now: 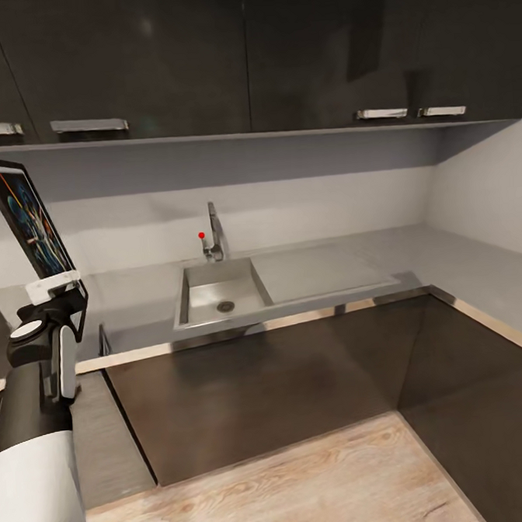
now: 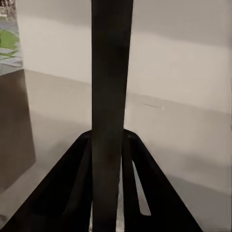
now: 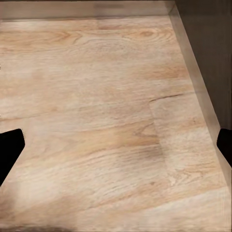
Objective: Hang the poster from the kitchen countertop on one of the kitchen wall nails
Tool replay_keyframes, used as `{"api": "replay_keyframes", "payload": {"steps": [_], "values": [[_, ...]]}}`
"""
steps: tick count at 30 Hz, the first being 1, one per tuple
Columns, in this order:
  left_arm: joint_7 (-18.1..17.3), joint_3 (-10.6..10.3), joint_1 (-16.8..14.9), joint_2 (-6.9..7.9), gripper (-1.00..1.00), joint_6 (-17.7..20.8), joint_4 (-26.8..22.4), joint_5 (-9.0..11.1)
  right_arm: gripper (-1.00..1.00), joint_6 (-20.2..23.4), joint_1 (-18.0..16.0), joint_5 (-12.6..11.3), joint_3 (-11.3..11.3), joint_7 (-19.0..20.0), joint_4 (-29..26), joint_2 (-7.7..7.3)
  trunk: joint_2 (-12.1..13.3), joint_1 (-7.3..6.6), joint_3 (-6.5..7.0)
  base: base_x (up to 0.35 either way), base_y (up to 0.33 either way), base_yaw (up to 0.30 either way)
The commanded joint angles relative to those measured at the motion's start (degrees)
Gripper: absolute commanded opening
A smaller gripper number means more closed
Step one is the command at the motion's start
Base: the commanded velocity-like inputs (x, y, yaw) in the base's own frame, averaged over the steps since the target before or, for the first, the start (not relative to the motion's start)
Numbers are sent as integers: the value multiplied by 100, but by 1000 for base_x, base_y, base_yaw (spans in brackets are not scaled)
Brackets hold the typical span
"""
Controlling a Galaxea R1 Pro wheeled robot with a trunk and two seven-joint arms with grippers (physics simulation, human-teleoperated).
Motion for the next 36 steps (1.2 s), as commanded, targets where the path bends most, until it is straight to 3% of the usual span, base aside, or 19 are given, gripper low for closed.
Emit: {"api": "replay_keyframes", "payload": {"steps": [1, 7, 13, 21, 23, 25, 26, 31, 33, 35, 36], "values": [[30, -6, -3, 2, -100, 37, -5, -49, 100, -17, -3, 6, 6, -3, 3, -3, -4, -3, -6, -307, 0, 0], [-31, -6, -1, 2, -100, 42, -4, -30, 100, -17, -3, 6, 6, -3, 3, -1, -4, -3, -6, -327, 0, 0], [-708, -3, 2, 2, -100, 54, -23, -28, 100, -17, -3, 6, 6, -3, 3, -1, -4, -3, -6, -334, 0, 0], [-2139, 2, 31, -8, -100, 283, -266, -21, 100, -17, -5, 6, 6, -3, 3, -7, -4, -3, -6, -335, 0, 0], [-2931, 6, 107, -27, -100, 321, -402, -24, 100, -17, -5, 6, 6, -3, 3, -7, -4, -3, -6, -335, 0, 0], [-3439, 15, 196, -29, -100, 331, -439, -27, 100, -17, -4, 6, 6, -3, 3, -7, -4, -3, -6, -335, 0, 0], [-3914, 40, 273, -30, -100, 336, -462, -30, 100, -17, -4, 6, 6, -3, 3, -8, -4, -3, -6, -335, 0, 0], [-5307, 210, 443, -32, -100, 343, -485, -42, 100, -17, -4, 6, 6, -3, 3, -8, -4, -3, -6, -335, 0, 0], [-6222, 263, 633, -28, -100, 341, -482, -51, 100, -17, -3, 6, 2, -3, 3, -8, -4, -3, -6, -335, 0, 0], [-6677, 277, 722, -23, -100, 339, -470, -60, 100, -17, -3, 6, 0, -3, 3, -8, -4, -3, -6, -335, 0, 0], [-7120, 286, 812, -17, -100, 333, -458, -69, 100, -17, -3, 6, -1, -3, 3, -8, -4, -3, -6, -335, 0, 0]]}}
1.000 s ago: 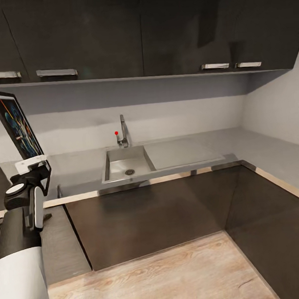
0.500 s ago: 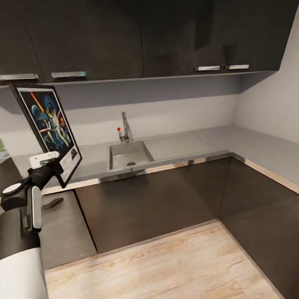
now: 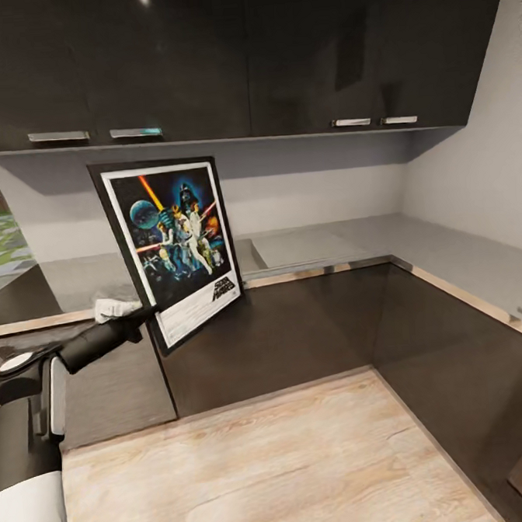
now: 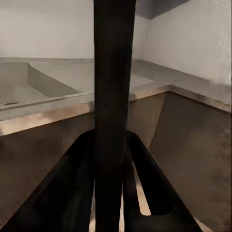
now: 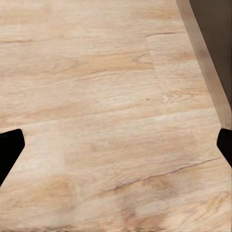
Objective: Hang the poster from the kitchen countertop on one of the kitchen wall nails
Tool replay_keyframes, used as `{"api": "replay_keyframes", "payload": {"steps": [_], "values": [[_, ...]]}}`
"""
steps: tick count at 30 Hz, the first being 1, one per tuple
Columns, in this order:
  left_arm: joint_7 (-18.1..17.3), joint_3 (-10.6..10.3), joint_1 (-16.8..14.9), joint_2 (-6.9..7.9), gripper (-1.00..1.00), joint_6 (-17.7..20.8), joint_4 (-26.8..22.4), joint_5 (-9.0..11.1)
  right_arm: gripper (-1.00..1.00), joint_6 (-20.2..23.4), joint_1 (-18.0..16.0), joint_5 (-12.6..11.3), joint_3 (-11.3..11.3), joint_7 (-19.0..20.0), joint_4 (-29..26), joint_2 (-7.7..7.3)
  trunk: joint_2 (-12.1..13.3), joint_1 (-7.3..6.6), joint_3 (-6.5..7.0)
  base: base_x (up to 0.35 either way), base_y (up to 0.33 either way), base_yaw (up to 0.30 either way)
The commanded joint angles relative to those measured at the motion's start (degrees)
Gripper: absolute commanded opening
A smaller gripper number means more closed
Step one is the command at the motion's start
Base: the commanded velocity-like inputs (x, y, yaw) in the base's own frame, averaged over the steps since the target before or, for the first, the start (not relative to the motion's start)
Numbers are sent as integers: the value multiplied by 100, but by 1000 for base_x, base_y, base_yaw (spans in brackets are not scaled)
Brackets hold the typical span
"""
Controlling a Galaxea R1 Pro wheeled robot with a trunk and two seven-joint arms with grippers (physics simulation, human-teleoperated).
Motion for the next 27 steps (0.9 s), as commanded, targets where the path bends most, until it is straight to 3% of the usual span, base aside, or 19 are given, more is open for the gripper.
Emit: {"api": "replay_keyframes", "payload": {"steps": [1, 4, 7, 12, 14, 20, 27], "values": [[-258, 13, 52, 0, -100, -3, 1, -59, 100, -17, -3, 6, 5, -3, 4, -3, -4, -4, -6, -335, 0, 0], [-880, 19, 206, 5, -100, -8, 15, -67, 100, -17, -4, 6, 5, -3, 4, -7, -4, -4, -6, -335, 0, 0], [-2039, 24, 458, 8, -100, -48, 221, -73, 100, -17, -3, 2, 3, 0, -2, -15, -4, -4, -6, -256, 0, 0], [-2973, 22, 569, 9, -100, -458, 954, -73, 100, -23, -5, -1, 3, 11, -6, -20, -4, -4, -6, -77, 0, 0], [-2980, 19, 587, 9, -100, -797, 1516, -59, 100, -25, -6, -5, -2, 18, -11, -25, -4, -4, -6, -19, 0, 0], [-2980, 3, 598, -14, -100, -1288, 2388, -38, 100, -200, -4, -12, -25, 34, -20, -69, -4, -4, -6, -7, 0, 0], [-2980, -16, 599, -21, -100, -1344, 2714, -41, 100, -331, -9, -33, -39, 220, -91, -107, -4, -4, -6, 0, 0, 0]]}}
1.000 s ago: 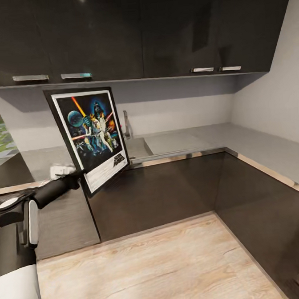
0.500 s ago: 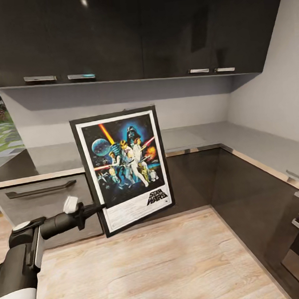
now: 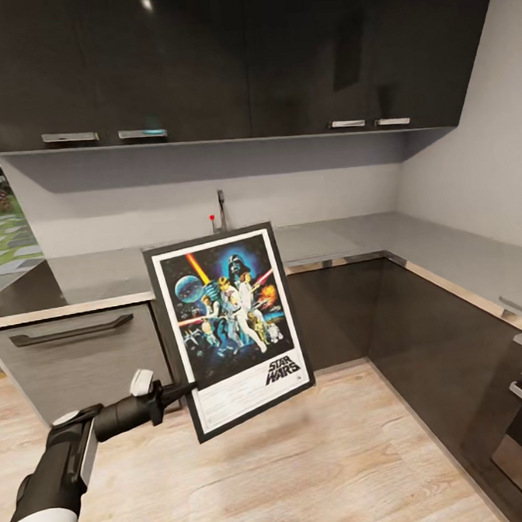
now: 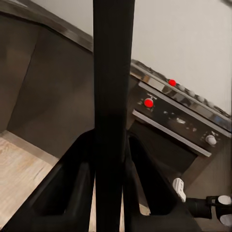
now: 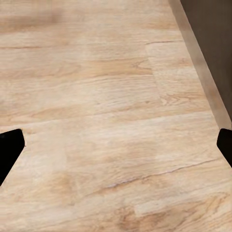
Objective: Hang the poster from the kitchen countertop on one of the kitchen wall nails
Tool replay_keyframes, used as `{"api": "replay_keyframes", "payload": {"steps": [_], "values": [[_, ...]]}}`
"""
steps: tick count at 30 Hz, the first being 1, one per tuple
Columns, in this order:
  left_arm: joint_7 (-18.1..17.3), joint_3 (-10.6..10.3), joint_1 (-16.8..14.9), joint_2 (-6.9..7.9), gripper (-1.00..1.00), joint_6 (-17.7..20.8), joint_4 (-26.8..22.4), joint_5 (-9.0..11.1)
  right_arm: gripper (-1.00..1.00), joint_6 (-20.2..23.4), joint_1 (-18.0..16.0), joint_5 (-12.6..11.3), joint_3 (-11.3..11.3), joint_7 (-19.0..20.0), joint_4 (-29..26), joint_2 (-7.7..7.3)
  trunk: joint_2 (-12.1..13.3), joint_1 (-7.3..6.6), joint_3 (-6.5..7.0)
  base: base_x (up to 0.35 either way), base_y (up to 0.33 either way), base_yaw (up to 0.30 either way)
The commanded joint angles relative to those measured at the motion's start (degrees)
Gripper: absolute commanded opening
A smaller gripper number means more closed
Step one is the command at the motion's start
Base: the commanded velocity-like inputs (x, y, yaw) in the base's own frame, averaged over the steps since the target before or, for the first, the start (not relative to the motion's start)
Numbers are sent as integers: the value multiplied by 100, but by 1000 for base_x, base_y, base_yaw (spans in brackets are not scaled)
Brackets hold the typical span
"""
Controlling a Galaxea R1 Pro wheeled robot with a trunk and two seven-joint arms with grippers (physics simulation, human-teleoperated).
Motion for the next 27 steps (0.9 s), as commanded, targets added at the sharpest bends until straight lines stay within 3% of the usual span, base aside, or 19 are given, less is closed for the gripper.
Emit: {"api": "replay_keyframes", "payload": {"steps": [1, 9, 15, 18, 21, 24, 25, 27], "values": [[-33, -1, -5, -2, -100, 20, 37, -36, 100, -21, -4, 0, -2, 111, -30, -4, -3, 0, -6, 0, 0, 0], [-33, -89, -5, 3, -100, 9, 225, -52, 100, 20, -6, -21, -52, 1289, -889, -93, -3, 0, -6, 0, 0, 0], [-33, -140, -5, 10, -100, 6, 241, -56, 100, 183, -10, -39, -126, 1519, -1830, -144, -3, 0, -6, 0, 0, 0], [-33, -163, -5, 21, -100, 6, 242, -57, 100, 515, -26, -44, -149, 1649, -2320, -171, -3, 0, -6, 0, 0, 0], [-33, -186, -5, 30, -100, 6, 243, -57, 100, 1236, -65, -49, -262, 2168, -2905, -280, -3, 0, -6, 0, 0, 0], [-33, -244, -4, 34, -100, 10, 237, -58, 100, 2280, -418, -53, -616, 3630, -3505, -472, -3, 0, -6, 0, 0, 0], [-33, -277, -4, 34, -100, 11, 235, -58, 100, 2427, -520, -50, -651, 3908, -3556, -489, -3, 0, -6, 0, 0, 0], [-33, -520, -3, 38, -100, 20, 226, -56, 100, 2989, -999, -41, -735, 4954, -3675, -553, -3, 0, -6, 0, 0, 0]]}}
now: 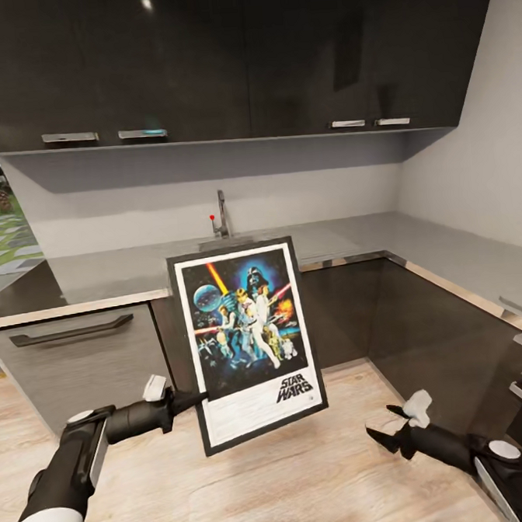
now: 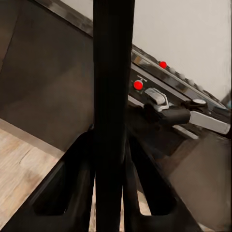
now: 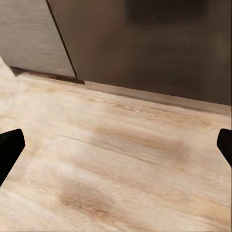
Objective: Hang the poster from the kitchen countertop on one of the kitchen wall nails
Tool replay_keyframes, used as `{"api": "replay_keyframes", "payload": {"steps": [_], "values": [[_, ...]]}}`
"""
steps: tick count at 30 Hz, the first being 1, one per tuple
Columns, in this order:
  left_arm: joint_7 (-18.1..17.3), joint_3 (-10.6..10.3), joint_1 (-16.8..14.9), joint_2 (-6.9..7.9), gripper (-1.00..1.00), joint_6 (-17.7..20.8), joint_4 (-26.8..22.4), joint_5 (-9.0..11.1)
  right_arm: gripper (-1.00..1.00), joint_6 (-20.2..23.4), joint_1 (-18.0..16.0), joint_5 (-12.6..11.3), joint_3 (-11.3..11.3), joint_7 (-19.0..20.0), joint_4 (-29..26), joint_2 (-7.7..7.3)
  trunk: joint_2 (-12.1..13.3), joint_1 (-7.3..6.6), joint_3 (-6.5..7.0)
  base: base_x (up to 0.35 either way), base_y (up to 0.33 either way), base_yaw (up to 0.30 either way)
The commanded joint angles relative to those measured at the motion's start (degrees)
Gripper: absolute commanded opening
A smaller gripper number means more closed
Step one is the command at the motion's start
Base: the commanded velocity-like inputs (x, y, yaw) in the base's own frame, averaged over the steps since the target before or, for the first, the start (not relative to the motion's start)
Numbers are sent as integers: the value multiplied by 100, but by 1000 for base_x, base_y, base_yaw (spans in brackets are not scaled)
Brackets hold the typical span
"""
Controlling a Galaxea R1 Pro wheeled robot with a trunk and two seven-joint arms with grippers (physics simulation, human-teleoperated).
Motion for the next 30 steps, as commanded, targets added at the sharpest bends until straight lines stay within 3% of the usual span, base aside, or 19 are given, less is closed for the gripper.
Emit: {"api": "replay_keyframes", "payload": {"steps": [1, 5, 11, 17, 25, 30], "values": [[-34, -77, -4, 0, -100, 26, -13, -34, 100, 217, -147, 8, -24, 302, -23, -26, -4, 0, -7, 0, 0, 0], [-34, -397, -4, 8, -100, 38, -41, -24, 100, 946, -755, 9, -59, 1552, -63, -160, -4, 0, -7, 0, 0, 0], [-34, -605, -5, 13, -100, 42, -63, -20, 100, 1267, -1234, 40, -63, 2528, 141, -221, -4, 0, -7, 0, 0, 0], [-34, -768, -3, 7, -100, 49, -78, -19, 100, 1262, -1398, 76, -50, 2816, 664, -257, -4, 0, -7, 0, 0, 0], [-34, -790, -5, 6, -100, 51, -78, -19, 100, 1260, -1464, 72, -16, 2913, 819, -282, -4, 0, -7, 0, 0, 0], [-34, -788, -6, 5, -100, 52, -78, -19, 100, 1258, -1467, 73, 13, 3293, 828, -282, -4, 0, -7, 0, 0, 0]]}}
